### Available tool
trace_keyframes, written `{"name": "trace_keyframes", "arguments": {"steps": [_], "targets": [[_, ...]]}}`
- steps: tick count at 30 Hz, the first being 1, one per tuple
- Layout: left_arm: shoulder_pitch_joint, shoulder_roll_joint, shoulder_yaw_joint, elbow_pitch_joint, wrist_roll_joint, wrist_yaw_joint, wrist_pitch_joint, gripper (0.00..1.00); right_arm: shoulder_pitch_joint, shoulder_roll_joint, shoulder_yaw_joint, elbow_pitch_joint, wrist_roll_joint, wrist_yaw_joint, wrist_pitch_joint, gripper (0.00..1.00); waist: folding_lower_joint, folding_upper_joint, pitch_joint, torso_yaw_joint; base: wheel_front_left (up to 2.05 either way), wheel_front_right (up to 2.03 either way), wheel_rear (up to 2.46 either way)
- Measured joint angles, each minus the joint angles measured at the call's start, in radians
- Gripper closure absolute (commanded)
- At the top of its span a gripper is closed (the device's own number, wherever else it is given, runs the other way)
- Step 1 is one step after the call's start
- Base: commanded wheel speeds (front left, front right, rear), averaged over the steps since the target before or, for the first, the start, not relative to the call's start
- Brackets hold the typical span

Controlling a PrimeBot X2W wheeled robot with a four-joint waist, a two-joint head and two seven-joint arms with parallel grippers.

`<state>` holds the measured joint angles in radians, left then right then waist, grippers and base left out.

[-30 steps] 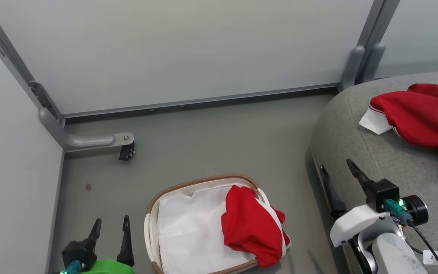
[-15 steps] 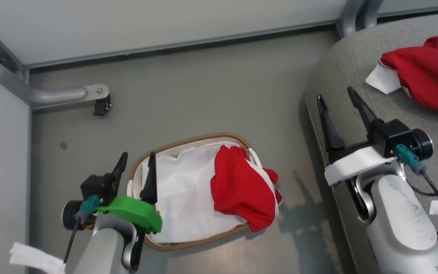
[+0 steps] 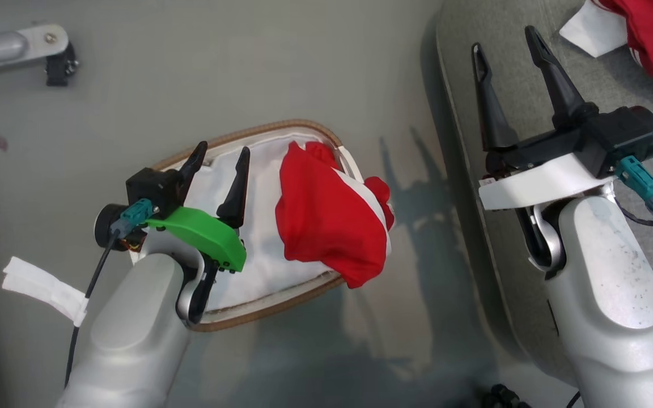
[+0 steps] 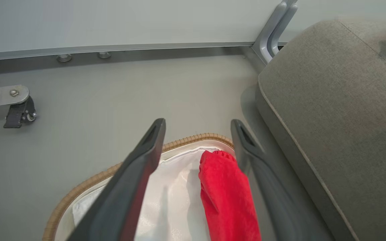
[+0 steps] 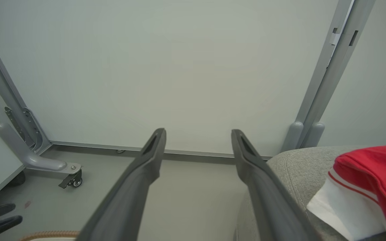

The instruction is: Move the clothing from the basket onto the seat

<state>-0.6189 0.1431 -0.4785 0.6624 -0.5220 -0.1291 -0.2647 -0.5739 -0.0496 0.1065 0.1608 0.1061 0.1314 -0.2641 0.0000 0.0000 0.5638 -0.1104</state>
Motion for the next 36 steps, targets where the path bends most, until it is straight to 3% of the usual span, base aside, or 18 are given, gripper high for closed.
{"name": "trace_keyframes", "arguments": {"steps": [13, 19, 30, 36], "targets": [[-0.171, 0.075, -0.281, 0.126, -0.284, 0.0, 0.018, 0.0, -0.04, -0.001, 0.022, -0.089, 0.062, 0.0, 0.0, 0.0, 0.0, 0.0, 0.202, -0.096, 0.0, 0.0, 0.0], [-0.23, 0.121, -0.402, 0.171, -0.361, 0.0, 0.027, 0.0, -0.058, -0.001, 0.029, -0.109, 0.063, 0.0, 0.0, 0.0, 0.0001, 0.0, 0.278, -0.123, 0.0, 0.0, 0.0], [-0.317, 0.145, -0.562, 0.202, -0.532, 0.0, 0.062, 0.0, -0.077, 0.0, 0.028, -0.121, 0.051, 0.0, 0.0, 0.0, 0.0001, 0.0, 0.373, -0.133, 0.0, 0.0, 0.0], [-0.321, 0.151, -0.644, 0.138, -0.645, 0.0, 0.093, 0.0, -0.084, 0.0, 0.03, -0.119, 0.049, 0.0, 0.0, 0.0, 0.0, 0.0, 0.38, -0.128, 0.0, 0.0, 0.0]]}}
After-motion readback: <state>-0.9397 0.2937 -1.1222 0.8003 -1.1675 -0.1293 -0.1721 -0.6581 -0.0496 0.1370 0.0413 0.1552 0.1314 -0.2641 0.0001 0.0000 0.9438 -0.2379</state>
